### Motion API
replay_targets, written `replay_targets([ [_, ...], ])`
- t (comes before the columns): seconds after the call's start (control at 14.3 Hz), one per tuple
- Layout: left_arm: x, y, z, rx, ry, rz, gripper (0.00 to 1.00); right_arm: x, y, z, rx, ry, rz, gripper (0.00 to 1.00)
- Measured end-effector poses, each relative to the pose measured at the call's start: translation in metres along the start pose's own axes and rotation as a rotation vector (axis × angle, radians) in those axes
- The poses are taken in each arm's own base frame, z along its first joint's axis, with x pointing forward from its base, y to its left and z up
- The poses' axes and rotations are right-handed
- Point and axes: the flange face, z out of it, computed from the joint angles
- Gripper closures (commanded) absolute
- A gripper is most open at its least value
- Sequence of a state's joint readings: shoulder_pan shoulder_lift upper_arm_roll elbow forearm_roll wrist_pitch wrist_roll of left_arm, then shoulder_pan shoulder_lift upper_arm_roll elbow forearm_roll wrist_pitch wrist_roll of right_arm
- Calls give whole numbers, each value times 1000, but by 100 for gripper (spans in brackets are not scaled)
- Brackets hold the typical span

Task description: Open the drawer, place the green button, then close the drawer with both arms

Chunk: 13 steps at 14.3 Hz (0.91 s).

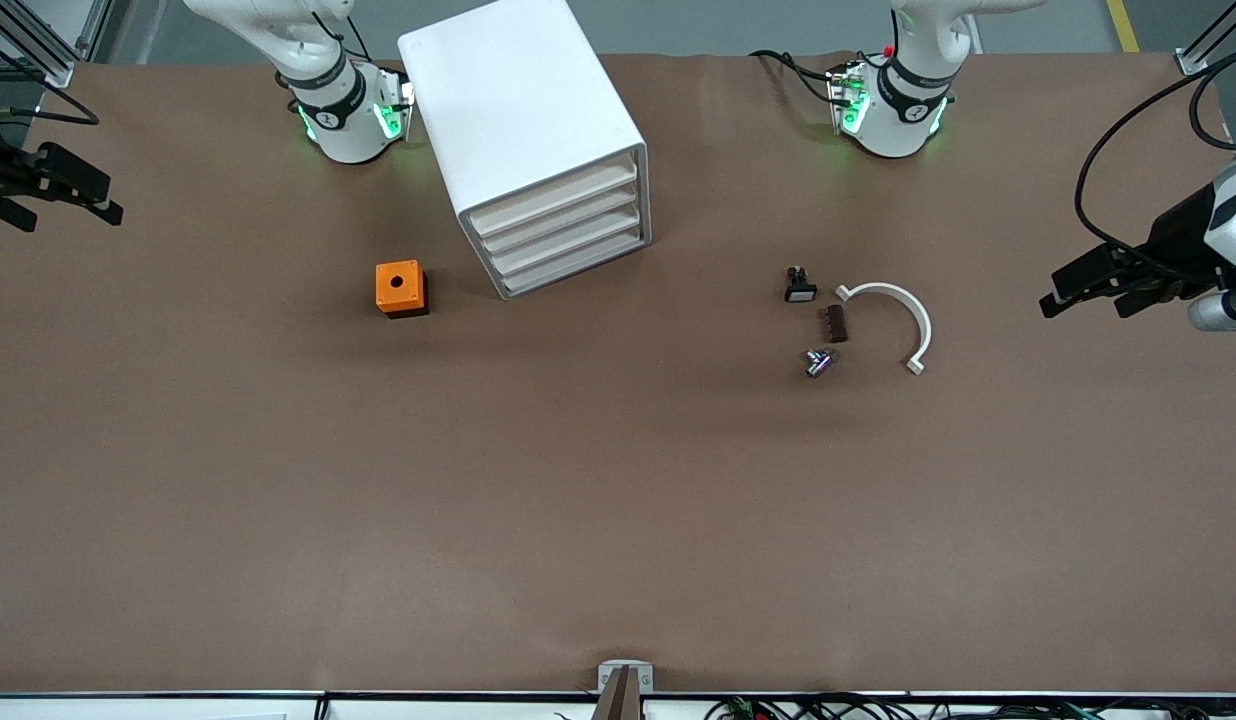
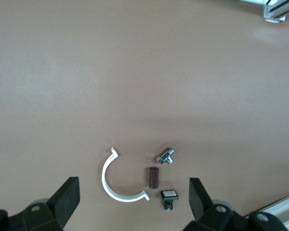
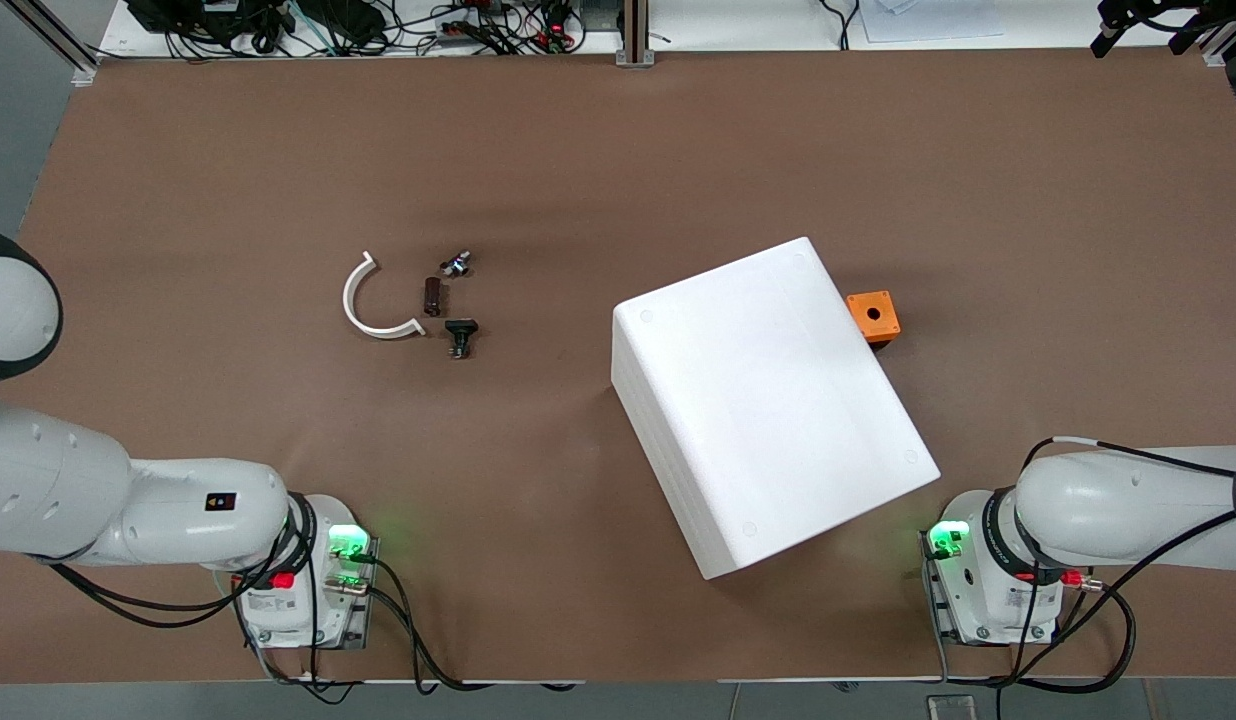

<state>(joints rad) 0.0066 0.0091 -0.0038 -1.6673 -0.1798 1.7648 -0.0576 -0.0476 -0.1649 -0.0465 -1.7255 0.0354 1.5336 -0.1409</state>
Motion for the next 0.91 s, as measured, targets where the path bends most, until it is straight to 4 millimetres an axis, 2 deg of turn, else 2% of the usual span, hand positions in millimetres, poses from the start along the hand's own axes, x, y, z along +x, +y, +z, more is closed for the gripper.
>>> replay_targets([
  [0.28, 2, -5, -13, 2, 27, -9, 0, 0, 0, 0, 1, 0, 0, 0],
  [0.7, 4, -23, -18, 51, 38, -28, 0, 0, 0, 0, 1, -1, 1, 0],
  [0.91, 4, -14, -15, 86, 41, -4, 0, 0, 0, 0, 1, -1, 2, 0],
])
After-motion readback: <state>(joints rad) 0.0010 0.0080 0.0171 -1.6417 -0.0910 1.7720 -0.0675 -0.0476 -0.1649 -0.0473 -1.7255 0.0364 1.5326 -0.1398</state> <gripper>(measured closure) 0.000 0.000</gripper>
